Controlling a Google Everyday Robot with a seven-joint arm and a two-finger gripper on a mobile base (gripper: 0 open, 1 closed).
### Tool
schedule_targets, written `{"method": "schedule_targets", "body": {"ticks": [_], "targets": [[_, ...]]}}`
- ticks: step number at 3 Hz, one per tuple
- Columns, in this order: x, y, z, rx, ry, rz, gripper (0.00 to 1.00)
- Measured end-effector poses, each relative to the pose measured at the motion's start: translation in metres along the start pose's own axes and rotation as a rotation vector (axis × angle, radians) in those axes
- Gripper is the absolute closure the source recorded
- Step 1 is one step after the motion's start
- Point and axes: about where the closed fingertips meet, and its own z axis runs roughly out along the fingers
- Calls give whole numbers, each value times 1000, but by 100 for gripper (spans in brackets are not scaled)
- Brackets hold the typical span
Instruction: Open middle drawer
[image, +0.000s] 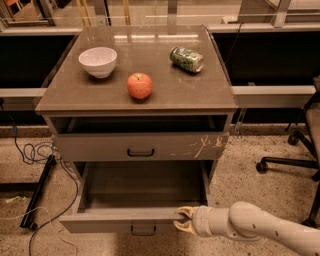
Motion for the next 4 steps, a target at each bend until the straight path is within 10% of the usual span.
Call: {"method": "schedule_targets", "body": {"ticks": [4], "targets": [[0, 0, 0, 0, 0, 0, 0]]}}
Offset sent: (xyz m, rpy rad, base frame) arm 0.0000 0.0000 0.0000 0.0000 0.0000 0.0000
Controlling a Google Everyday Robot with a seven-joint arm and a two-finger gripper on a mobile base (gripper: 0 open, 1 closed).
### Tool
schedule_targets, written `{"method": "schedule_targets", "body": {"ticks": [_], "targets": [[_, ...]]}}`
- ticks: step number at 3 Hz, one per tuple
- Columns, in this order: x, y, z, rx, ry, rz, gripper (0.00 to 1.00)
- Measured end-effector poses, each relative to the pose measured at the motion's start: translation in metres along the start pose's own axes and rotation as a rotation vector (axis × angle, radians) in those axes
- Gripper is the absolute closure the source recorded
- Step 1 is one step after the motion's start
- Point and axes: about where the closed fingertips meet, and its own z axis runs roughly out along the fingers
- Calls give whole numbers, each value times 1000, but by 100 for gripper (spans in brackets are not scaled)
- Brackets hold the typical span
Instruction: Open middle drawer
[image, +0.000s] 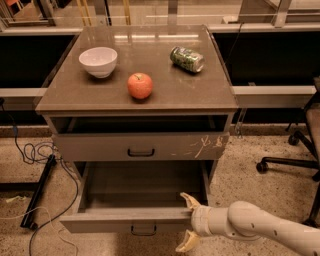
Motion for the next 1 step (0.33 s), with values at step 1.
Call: {"method": "schedule_targets", "body": {"ticks": [1], "targets": [[0, 0, 0, 0, 0, 0, 0]]}}
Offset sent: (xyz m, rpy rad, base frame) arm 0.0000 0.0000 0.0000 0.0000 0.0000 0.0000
